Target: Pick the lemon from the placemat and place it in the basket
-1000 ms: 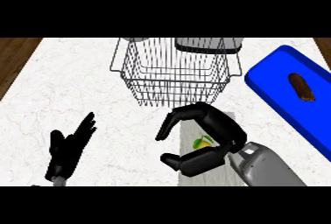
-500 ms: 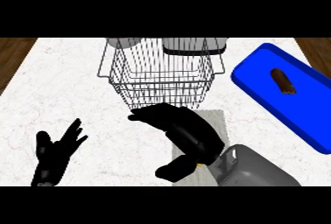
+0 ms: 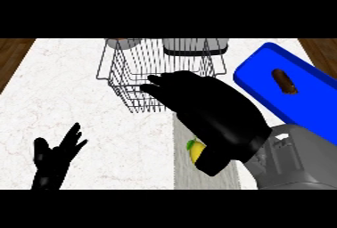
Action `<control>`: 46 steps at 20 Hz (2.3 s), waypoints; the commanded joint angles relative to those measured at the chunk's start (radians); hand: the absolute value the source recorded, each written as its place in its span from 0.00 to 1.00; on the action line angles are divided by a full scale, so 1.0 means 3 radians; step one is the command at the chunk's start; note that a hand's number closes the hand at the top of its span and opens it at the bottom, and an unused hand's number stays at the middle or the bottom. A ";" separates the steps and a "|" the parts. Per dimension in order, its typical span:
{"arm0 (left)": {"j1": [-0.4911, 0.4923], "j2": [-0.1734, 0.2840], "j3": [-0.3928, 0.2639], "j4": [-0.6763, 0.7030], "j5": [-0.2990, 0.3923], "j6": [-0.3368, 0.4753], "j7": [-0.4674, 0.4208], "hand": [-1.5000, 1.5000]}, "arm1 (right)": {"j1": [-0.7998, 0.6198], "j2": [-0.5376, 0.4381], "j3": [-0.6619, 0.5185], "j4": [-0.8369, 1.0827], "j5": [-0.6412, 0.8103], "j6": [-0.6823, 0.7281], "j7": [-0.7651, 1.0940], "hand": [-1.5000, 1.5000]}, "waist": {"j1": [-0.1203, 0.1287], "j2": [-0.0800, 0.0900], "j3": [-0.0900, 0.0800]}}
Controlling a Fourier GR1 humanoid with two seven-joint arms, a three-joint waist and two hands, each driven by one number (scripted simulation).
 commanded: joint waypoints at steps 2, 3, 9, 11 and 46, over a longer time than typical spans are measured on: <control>0.0188 0.0023 -0.0054 0.0093 -0.0016 -0.0017 0.0102 0.50 | -0.0327 -0.0281 -0.0139 -0.0036 -0.0696 0.0960 0.0520 0.00 | 0.0030 0.0036 -0.0027; 0.0160 -0.0012 -0.0057 0.0131 -0.0015 -0.0025 0.0078 0.50 | -0.0465 -0.0235 -0.0216 -0.0045 -0.0894 0.1088 0.0728 0.00 | 0.0016 0.0030 -0.0031; 0.0113 0.0023 -0.0001 0.0036 -0.0008 -0.0044 0.0178 0.50 | -0.0699 -0.0481 -0.0371 -0.0020 -0.1637 0.1518 0.1187 0.00 | 0.0032 0.0041 -0.0024; 0.0127 -0.0078 -0.0053 0.0139 -0.0045 -0.0021 0.0155 0.50 | -0.0634 -0.0550 -0.0293 -0.0141 -0.1639 0.1454 0.1238 0.00 | 0.0019 0.0047 -0.0023; -0.0024 -0.0112 0.0306 0.0077 -0.0198 -0.0348 0.0392 0.50 | 0.1044 0.0009 0.0296 0.0207 0.0749 0.0857 -0.0233 0.00 | 0.0088 0.0081 -0.0013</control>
